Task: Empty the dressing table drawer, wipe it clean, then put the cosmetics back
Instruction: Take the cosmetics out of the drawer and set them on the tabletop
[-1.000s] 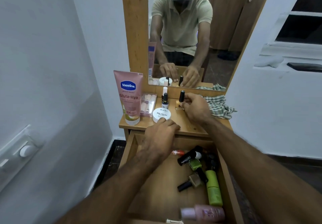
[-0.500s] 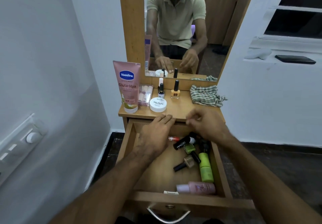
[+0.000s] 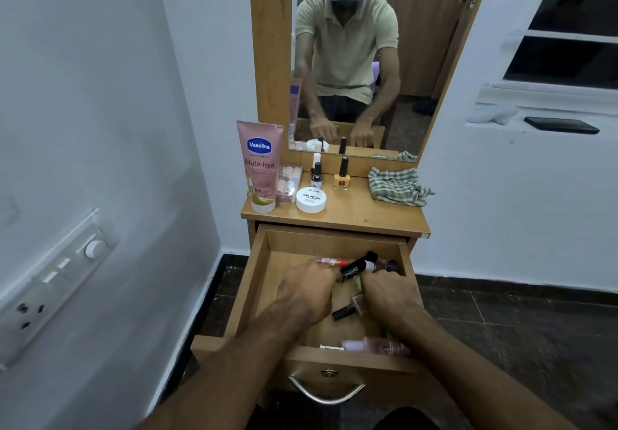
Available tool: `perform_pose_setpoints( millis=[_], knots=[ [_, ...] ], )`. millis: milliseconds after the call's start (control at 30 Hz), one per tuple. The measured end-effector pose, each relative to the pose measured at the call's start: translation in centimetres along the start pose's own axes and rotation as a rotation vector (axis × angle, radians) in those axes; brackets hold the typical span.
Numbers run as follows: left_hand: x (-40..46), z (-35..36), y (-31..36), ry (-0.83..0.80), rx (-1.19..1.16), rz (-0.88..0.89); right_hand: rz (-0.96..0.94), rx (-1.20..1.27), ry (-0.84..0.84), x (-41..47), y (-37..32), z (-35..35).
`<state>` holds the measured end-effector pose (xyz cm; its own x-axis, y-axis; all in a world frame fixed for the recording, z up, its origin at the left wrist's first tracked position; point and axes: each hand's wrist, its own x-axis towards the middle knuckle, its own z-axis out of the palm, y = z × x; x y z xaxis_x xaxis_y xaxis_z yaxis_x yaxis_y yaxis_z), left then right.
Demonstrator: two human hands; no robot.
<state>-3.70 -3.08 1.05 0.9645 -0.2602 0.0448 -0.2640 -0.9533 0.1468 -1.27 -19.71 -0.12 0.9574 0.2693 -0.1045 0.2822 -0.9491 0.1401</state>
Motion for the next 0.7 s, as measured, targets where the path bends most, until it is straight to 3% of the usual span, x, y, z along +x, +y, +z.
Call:
perform_pose_setpoints(
  millis=[400, 700],
  knots=[
    [0.1, 1.6, -0.4, -0.114, -0.122, -0.06, -0.028, 0.025, -0.003, -0.5, 0.3, 0.5],
    [0.4, 1.4, 0.1, -0.034, -0.286, -0.075, 0.045, 0.386, 0.105, 0.2, 0.5, -4.2]
  ],
)
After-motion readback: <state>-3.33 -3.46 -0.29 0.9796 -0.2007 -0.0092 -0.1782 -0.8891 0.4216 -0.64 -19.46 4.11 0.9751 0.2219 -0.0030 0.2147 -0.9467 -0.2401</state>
